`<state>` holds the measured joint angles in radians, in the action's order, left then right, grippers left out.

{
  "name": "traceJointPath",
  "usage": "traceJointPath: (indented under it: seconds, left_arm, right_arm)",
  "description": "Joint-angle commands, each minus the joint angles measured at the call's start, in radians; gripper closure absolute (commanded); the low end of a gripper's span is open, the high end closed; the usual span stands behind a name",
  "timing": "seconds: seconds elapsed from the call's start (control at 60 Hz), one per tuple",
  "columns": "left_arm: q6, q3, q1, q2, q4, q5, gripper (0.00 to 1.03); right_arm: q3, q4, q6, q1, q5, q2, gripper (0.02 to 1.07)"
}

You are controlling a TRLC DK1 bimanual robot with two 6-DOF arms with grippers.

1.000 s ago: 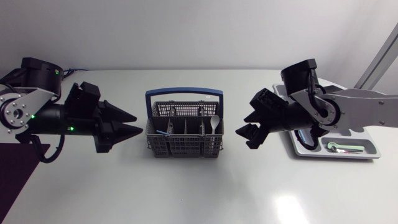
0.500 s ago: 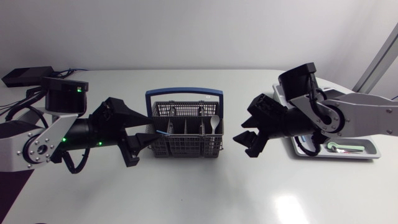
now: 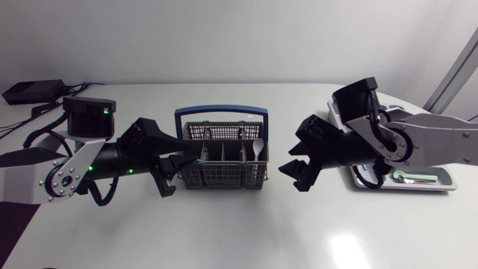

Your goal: Unload the cutlery basket into the drawer organizer.

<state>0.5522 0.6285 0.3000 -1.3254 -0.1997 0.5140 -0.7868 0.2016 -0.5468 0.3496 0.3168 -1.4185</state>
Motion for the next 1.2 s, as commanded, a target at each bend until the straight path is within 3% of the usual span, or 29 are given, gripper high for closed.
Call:
traceJointPath:
  seconds: [0.0, 0.35, 0.433, 1.183]
  left_arm:
    - [-0.02, -0.035, 0.013, -0.029, -0.026, -0.002, 0.72]
    - [-0.028, -0.026, 0.033, -0.06, -0.067, -0.002, 0.99]
    - [-0.035, 0.005, 0.034, -0.052, -0.047, -0.002, 1.0]
    - [-0.035, 0.488, 0.053, 0.028, 0.582, 0.012, 1.0]
  right_arm:
    - [0.024, -0.001, 0.008, 0.014, 0.004, -0.005, 0.34]
    - [0.032, -0.002, 0.013, 0.026, 0.002, -0.005, 0.34]
    - [0.035, -0.002, 0.015, 0.031, 0.002, 0.001, 0.34]
    - [0.014, 0.064, 0.028, 0.081, 0.002, 0.151, 0.34]
